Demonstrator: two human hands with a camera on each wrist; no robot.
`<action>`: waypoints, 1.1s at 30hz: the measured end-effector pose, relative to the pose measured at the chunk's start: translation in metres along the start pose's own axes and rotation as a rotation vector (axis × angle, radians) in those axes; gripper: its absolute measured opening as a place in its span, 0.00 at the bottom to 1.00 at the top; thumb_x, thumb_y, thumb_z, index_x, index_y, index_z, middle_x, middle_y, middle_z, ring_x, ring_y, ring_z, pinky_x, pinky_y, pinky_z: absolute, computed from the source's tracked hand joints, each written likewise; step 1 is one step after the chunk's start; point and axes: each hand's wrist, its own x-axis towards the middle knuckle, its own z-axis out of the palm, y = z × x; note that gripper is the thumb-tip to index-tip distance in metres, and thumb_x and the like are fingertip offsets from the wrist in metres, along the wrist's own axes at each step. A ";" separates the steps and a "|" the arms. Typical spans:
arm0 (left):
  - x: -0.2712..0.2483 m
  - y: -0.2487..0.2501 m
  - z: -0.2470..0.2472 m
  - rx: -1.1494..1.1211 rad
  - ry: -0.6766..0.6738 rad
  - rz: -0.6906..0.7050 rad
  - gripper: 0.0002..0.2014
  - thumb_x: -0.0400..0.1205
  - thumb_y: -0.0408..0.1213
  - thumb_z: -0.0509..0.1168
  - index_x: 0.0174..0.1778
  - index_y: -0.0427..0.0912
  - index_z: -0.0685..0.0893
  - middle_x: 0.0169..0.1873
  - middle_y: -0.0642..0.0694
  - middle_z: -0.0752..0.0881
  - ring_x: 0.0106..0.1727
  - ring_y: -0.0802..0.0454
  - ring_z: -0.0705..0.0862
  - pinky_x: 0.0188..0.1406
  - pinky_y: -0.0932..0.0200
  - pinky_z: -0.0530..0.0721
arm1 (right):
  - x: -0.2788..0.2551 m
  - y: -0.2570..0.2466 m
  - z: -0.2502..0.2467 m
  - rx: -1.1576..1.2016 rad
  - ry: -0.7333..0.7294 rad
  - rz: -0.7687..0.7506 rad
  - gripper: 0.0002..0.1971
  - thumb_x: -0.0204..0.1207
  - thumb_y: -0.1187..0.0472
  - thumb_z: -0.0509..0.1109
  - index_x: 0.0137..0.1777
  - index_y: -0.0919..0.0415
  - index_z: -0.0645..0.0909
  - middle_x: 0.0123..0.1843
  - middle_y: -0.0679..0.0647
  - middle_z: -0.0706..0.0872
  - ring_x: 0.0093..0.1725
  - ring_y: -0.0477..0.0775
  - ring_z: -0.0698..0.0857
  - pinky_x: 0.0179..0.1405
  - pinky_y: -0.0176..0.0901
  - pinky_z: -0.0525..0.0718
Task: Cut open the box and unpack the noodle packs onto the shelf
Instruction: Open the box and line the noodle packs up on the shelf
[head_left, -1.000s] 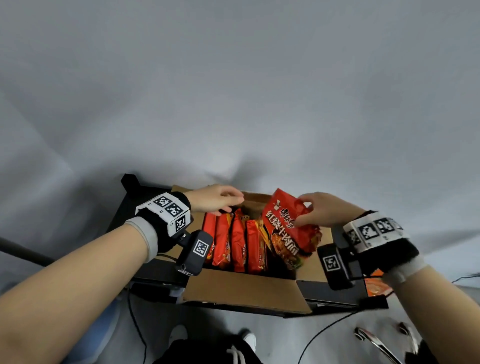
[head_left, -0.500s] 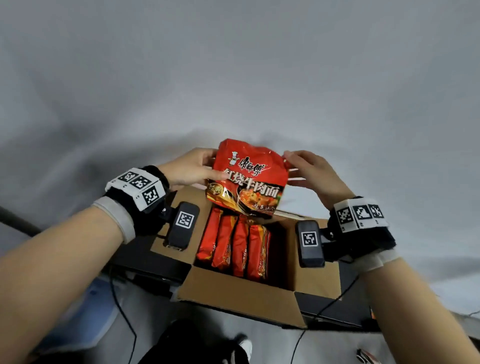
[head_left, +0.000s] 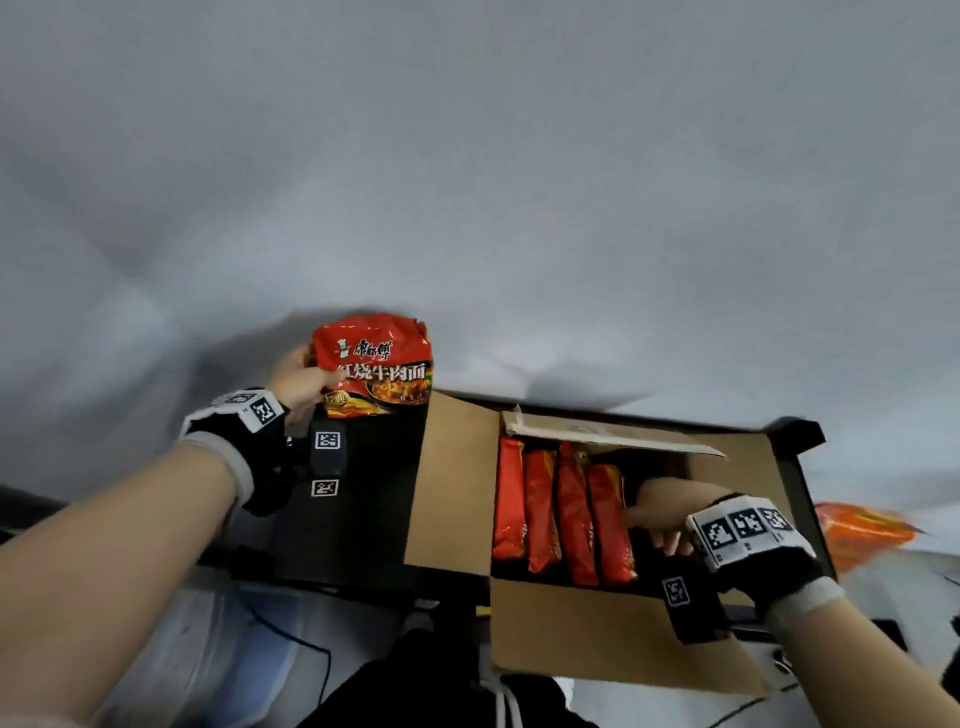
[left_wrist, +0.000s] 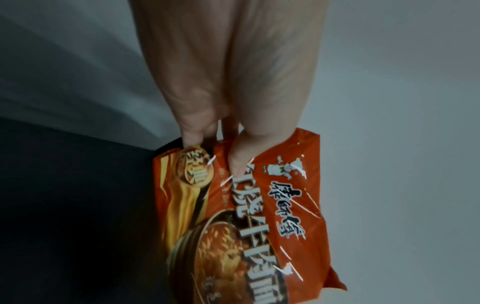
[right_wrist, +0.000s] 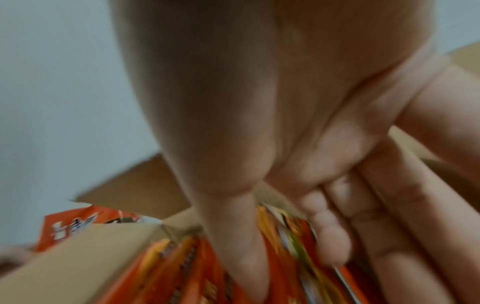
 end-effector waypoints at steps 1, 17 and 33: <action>0.009 -0.007 0.002 0.023 0.014 -0.005 0.27 0.77 0.20 0.66 0.73 0.35 0.73 0.65 0.40 0.81 0.64 0.43 0.81 0.60 0.48 0.78 | 0.003 0.002 0.002 0.016 0.023 0.048 0.19 0.78 0.50 0.63 0.29 0.62 0.74 0.25 0.54 0.79 0.21 0.50 0.78 0.14 0.31 0.73; 0.112 -0.061 0.030 0.133 0.045 -0.105 0.27 0.75 0.20 0.63 0.72 0.37 0.75 0.65 0.32 0.83 0.64 0.33 0.82 0.67 0.38 0.80 | 0.021 -0.032 0.004 0.251 0.139 0.279 0.19 0.64 0.51 0.80 0.52 0.61 0.84 0.46 0.57 0.86 0.40 0.53 0.80 0.37 0.38 0.79; 0.099 -0.046 0.015 0.253 0.234 -0.068 0.23 0.75 0.22 0.62 0.68 0.32 0.75 0.64 0.32 0.83 0.64 0.32 0.82 0.64 0.43 0.81 | 0.024 -0.022 0.009 0.106 0.176 0.206 0.19 0.64 0.52 0.75 0.52 0.59 0.76 0.50 0.56 0.82 0.53 0.57 0.85 0.52 0.46 0.87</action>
